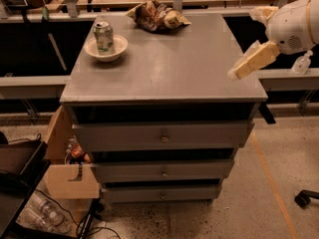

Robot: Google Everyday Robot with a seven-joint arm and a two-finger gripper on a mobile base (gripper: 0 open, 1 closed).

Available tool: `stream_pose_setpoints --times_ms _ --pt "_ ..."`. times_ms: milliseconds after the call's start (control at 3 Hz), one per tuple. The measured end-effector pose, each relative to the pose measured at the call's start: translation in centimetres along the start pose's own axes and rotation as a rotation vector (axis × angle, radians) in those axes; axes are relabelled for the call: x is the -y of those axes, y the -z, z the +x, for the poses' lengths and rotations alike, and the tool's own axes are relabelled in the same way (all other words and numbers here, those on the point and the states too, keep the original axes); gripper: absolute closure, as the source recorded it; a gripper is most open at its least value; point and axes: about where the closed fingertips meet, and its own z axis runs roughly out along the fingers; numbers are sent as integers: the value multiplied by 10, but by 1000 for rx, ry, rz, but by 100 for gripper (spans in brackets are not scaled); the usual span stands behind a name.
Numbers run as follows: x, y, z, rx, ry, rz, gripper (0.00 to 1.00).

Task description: Pick 7up can from paper bowl and place on counter

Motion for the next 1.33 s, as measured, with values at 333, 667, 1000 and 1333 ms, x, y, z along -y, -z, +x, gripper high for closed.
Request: stream_pose_setpoints --times_ms 333,667,1000,1333 --pt "1 -9 0 35 -9 -2 0" --pt "20 -48 -23 175 -18 -3 0" --pt "58 -116 -46 369 -92 -17 0" --pt "83 -170 -66 478 -181 -43 0"
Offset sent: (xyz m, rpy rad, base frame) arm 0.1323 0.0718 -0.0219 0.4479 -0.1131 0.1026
